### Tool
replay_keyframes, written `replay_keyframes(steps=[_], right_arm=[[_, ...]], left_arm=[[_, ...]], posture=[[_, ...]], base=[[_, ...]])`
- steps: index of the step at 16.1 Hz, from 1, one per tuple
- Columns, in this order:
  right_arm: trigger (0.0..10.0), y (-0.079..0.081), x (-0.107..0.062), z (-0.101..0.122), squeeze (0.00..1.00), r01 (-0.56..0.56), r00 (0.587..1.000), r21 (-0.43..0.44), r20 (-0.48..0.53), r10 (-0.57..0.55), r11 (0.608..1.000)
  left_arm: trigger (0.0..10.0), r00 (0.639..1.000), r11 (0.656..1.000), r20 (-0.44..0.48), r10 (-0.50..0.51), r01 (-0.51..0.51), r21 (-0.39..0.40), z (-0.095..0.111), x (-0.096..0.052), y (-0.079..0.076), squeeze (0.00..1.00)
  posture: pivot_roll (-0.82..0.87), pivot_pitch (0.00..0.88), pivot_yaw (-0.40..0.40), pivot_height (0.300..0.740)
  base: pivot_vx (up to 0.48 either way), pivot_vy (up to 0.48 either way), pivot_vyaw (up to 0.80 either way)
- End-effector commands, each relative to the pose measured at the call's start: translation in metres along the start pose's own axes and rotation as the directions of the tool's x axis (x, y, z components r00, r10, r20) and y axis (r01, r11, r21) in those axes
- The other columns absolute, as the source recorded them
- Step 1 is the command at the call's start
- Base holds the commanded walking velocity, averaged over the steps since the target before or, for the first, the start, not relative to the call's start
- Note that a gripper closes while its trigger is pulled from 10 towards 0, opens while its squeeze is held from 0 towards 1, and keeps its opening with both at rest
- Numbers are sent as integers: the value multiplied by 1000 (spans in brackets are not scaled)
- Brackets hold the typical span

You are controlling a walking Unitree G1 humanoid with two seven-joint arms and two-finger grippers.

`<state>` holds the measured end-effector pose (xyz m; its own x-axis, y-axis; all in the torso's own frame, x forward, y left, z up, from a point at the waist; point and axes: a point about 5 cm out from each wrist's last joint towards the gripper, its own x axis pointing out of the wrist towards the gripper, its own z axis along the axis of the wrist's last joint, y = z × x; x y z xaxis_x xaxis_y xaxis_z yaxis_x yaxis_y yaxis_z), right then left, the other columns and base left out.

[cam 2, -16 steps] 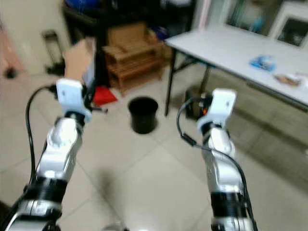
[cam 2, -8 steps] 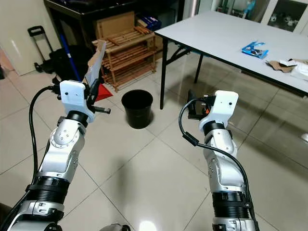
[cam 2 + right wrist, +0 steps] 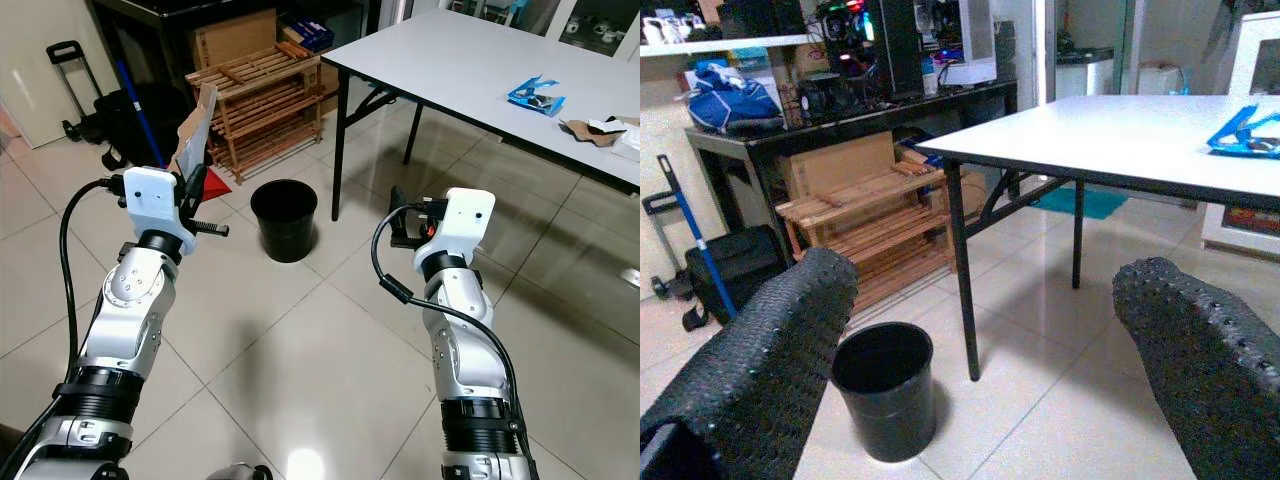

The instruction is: Picking trash to rubbish bin

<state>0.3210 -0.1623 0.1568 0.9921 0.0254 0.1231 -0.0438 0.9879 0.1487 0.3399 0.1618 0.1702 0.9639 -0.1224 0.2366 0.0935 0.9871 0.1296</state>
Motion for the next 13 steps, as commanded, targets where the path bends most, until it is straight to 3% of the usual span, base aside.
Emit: replay_keyframes(steps=[1, 13], right_arm=[[10000, -1, 0, -1, 0, 1, 1000, -5, -5, -1, 1000], [10000, 0, -1, -1, 0, 1, 1000, -26, -4, -2, 1000]], left_arm=[[10000, 1000, 1000, -3, -2, 2, 12, 2, 1, 1, 0], [10000, 1000, 1000, -16, -4, 4, 12, 1, 0, 1, 0]], posture=[[-23, 54, -14, 740], [-20, 67, -16, 740]], base=[[480, 0, 0], [480, 0, 0]])
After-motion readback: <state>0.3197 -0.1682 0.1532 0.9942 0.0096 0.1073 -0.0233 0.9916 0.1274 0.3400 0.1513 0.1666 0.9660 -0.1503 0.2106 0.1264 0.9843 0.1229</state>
